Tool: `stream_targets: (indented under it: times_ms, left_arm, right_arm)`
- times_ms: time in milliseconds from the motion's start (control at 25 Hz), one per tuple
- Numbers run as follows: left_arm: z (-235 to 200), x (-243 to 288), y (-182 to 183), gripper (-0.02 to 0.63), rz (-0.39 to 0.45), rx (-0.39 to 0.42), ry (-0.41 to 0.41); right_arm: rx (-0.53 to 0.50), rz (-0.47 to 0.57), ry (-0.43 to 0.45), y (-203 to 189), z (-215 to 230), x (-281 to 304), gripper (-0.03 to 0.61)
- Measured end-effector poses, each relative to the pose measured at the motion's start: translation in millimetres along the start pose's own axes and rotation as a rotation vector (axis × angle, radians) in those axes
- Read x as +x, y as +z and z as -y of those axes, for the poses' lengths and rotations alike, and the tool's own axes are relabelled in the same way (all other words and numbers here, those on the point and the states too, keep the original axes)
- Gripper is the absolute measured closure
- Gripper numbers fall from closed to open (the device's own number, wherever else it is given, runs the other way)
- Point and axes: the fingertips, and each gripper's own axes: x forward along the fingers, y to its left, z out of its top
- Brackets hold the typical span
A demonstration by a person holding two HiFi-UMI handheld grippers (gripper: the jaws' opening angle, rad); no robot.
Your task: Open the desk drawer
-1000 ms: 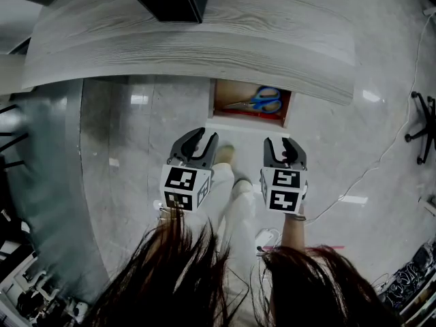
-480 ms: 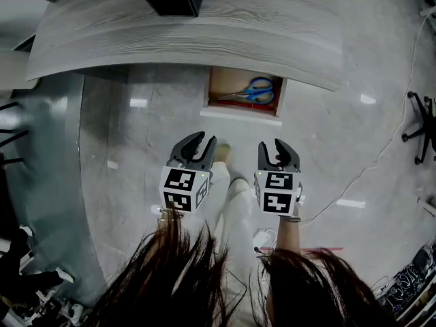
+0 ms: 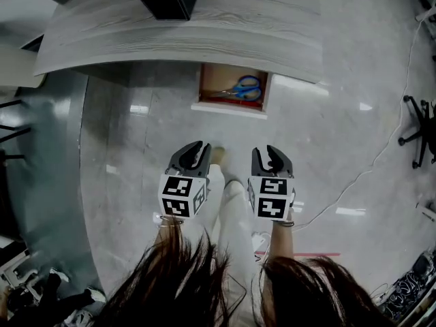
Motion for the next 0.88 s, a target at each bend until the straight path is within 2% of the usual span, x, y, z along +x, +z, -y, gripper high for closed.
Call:
stream_targets:
  times_ms: [280,480,600,880]
  left_arm:
    - [18,-18,1,0.542,-0.005,-0.016,0.018]
    - [23,-27,8,0.546,-0.003,-0.045,0.008]
    - [25,-33,16,0.552,0.000,-0.043,0.001]
    - [22,-50,26,0.554,-0.002,-0.016,-0.016]
  right_arm:
    - [0.007,0.031,0.007,9,3,-17,0.453]
    - [0.089,0.057,0.006,16,4,-29,0.463]
    - [0.128,0.076,-0.018,21,5,-40,0.472]
    - [0.151,0.096,-0.054,28,-7,-56,0.488]
